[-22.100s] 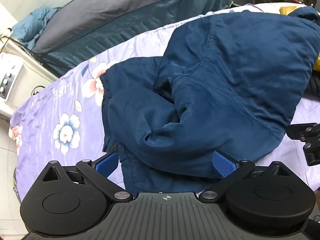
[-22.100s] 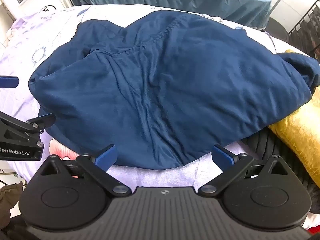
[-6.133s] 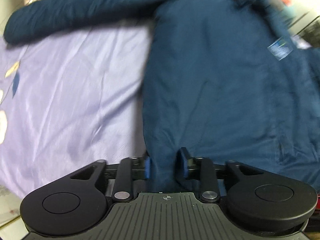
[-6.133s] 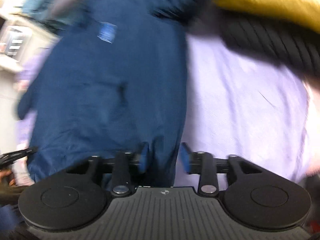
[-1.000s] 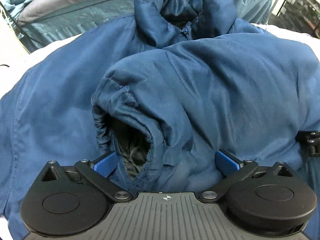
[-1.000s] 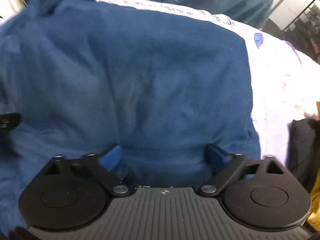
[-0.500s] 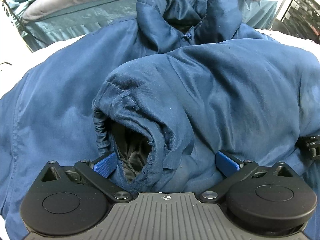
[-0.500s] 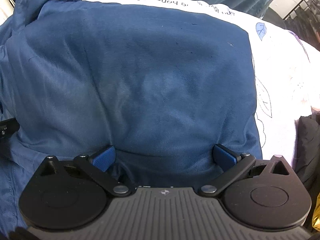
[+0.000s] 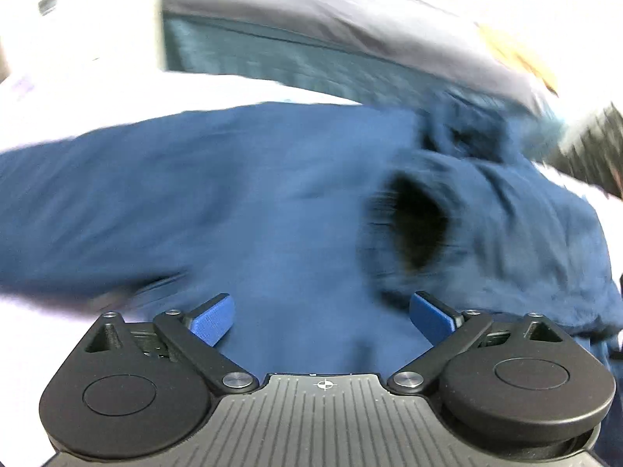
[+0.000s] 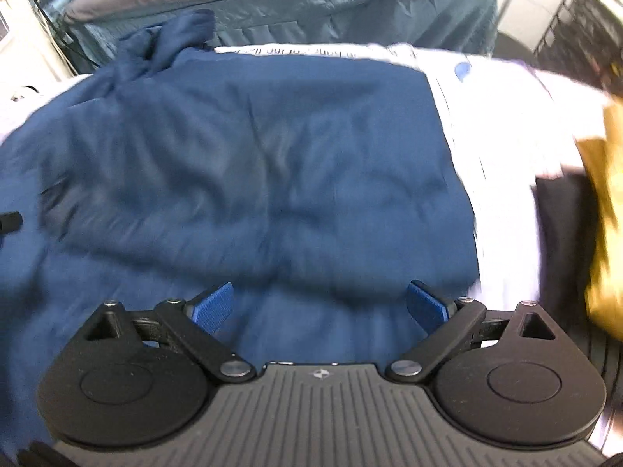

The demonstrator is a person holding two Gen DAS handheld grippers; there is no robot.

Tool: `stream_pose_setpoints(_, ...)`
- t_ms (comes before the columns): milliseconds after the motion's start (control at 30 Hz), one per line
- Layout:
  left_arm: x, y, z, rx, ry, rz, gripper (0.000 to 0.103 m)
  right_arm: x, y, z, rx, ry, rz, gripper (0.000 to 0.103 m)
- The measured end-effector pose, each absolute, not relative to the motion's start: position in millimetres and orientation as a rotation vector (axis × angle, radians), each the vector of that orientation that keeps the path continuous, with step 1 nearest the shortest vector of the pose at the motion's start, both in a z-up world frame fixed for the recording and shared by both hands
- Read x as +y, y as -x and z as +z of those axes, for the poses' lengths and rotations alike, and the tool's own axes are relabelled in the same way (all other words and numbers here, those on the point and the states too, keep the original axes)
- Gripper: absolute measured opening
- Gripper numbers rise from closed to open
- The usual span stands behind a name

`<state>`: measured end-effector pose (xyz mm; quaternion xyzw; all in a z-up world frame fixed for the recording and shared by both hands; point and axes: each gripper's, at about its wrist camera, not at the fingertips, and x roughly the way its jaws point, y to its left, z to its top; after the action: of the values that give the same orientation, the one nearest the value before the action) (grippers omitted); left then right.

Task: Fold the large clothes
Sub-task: 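Grasp the extended sleeve cuff with the left gripper and lift it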

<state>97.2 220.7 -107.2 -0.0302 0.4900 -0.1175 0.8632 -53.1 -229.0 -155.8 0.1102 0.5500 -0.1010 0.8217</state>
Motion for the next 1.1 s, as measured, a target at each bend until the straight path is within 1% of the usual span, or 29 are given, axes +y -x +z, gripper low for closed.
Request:
stream_pose_setpoints(133,314.8,-79.1,-99.9,1.028,0.149,-0.096,0.103,-239.6,115.1,-136.7,1.204,-0.273,-0.327,0.096)
stream_pose_setpoints(233,381.3,-68.5,-99.7,1.028,0.235,0.030,0.103,-245.7,161.3,-130.6,1.242,-0.353,-0.416,0.096)
stream_pose_setpoints(400,465.0,-65.3,-105.8,1.003,0.395,0.179,0.103,-227.2,188.3,-125.3,1.279,-0.443,-0.453,0.096)
stream_pose_setpoints(567,513.2,-86.9,-115.4,0.948,0.529,0.273,0.103,-187.2,159.2,-125.6,1.275,-0.465,-0.369,0.096)
stream_pose_setpoints(700,539.6,-107.5,-123.3,0.909,0.597,0.337,0.103,-156.3,135.7,-119.6,1.255,-0.418,-0.292,0.096)
stream_pose_setpoints(867,571.3,-135.9,-132.8,0.876,0.613,0.388,0.103,-127.6,111.3,-111.8,1.237,-0.345,-0.248,0.096)
stream_pose_setpoints(933,582.8,-151.2,-141.6,0.899,0.612,0.426,0.103,-122.6,105.6,-108.5,1.233,-0.335,-0.247,0.096)
stream_pose_setpoints(1100,590.0,-172.5,-144.1,0.880,0.558,0.484,0.103,-116.6,97.6,-103.4,1.215,-0.315,-0.273,0.096)
